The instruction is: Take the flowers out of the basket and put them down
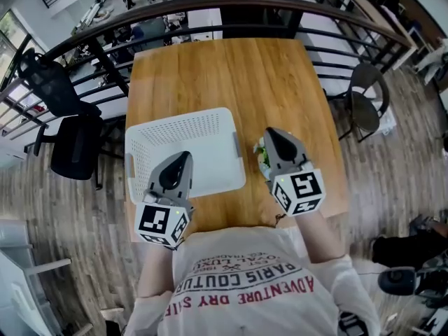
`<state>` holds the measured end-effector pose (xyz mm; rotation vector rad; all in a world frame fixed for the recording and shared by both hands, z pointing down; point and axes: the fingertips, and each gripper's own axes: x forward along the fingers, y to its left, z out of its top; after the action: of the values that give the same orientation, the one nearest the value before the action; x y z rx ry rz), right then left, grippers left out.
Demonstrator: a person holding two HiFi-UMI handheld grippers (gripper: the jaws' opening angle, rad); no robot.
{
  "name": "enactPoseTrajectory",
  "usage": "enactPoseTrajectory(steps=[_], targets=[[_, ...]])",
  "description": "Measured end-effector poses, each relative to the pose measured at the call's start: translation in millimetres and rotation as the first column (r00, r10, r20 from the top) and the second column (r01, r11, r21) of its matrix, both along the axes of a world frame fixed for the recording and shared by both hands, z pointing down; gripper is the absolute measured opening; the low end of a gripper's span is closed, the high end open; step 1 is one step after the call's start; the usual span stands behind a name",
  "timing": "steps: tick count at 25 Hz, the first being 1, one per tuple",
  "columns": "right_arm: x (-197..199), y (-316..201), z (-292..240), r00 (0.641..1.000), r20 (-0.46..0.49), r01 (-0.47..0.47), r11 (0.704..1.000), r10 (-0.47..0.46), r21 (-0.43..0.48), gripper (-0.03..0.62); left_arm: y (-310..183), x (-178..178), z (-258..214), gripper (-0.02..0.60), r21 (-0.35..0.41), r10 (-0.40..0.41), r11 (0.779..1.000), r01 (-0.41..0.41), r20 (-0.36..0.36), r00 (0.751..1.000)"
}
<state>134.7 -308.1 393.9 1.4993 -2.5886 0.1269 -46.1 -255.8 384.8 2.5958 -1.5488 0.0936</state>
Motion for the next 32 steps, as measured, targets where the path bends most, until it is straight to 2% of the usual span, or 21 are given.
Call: enactPoseTrajectory(steps=[5,9,18,32], targets=[[-39,16,-6,0.997,0.012,0.073,0.994,-0.074,0.078,0.028,-1,-25,-1,0.026,0.005,-0.028,1.0,0.028,-0.002,1.0],[-59,23,-4,0.993,0.004,0.113,0.99,-0.114,0.078,0.028,2,-39,-1,0.026,0.004,-0.046,0.999,0.046,-0.008,0.999],[-79,31,-1,0.985,0.003,0.17,0.982,-0.17,0.082,0.028,10,-45,-1,0.026,0.019,-0.062,0.998,0.061,0.018,0.998],[-97,36,3,0.981,-0.01,0.195,0.978,-0.194,0.076,0.028,13,-49,-2,0.026,0.023,-0.062,0.998,0.061,0.025,0.998]])
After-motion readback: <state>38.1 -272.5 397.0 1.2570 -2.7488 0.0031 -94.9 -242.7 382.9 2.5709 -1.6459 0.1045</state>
